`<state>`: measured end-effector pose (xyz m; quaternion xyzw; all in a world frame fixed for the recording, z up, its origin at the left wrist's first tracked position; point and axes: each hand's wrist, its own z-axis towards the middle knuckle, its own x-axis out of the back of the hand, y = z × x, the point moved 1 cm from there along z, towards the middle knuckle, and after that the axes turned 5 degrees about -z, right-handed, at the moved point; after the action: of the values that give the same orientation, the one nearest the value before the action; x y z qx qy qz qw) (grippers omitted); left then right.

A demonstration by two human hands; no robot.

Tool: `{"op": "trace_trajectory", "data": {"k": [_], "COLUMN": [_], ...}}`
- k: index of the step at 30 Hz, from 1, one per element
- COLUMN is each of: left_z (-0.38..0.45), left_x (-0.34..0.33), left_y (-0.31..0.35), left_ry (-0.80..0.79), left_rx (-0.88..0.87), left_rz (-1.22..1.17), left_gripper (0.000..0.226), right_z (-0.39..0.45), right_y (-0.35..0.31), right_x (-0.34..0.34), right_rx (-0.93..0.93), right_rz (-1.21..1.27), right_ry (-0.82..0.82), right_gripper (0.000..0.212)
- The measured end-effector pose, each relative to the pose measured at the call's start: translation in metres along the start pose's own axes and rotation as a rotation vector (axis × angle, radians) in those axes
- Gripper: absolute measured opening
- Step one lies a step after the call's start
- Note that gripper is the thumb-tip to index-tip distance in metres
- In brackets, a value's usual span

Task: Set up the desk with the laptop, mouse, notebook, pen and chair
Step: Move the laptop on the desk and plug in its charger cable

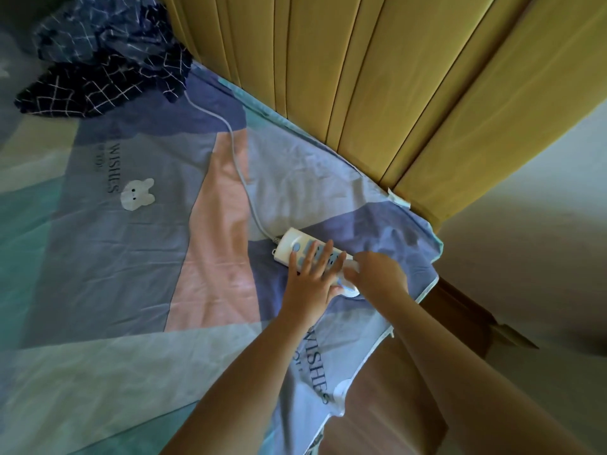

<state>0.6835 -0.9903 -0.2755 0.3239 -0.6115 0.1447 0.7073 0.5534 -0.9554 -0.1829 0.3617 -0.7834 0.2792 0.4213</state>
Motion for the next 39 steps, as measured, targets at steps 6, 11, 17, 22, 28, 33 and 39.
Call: {"op": "trace_trajectory", "data": {"k": [6,11,17,22,28,33,39], "left_z": [-0.003,-0.004,-0.005,-0.004,-0.002,0.000,-0.004], "left_x": [-0.005,-0.007,-0.009,-0.009,-0.009,-0.005,0.005], "left_y": [0.000,-0.001,0.000,0.002,-0.001,-0.003,-0.002], "left_ry": [0.006,0.022,0.015,-0.017,-0.022,-0.061,-0.144], "left_rx": [0.032,0.053,0.056,0.073,0.063,0.037,0.023], "left_rz": [-0.002,-0.020,-0.016,-0.005,-0.008,-0.003,-0.022], "left_gripper": [0.073,0.080,0.079,0.077,0.079,0.092,0.102], "right_z": [0.003,-0.005,-0.001,0.005,0.010,0.017,-0.009], "right_y": [-0.012,0.016,0.011,0.003,-0.013,-0.015,-0.010], "right_x": [0.002,0.002,-0.001,-0.008,-0.007,-0.007,-0.016], "right_rx": [-0.115,-0.174,-0.168,-0.223,-0.252,-0.269,-0.166], "right_rz": [-0.074,0.178,0.195,0.162,0.024,0.025,0.013], "right_ry": [0.001,-0.011,-0.033,-0.024,0.025,0.001,0.178], "right_gripper": [0.028,0.031,0.023,0.030,0.034,0.034,0.049]}}
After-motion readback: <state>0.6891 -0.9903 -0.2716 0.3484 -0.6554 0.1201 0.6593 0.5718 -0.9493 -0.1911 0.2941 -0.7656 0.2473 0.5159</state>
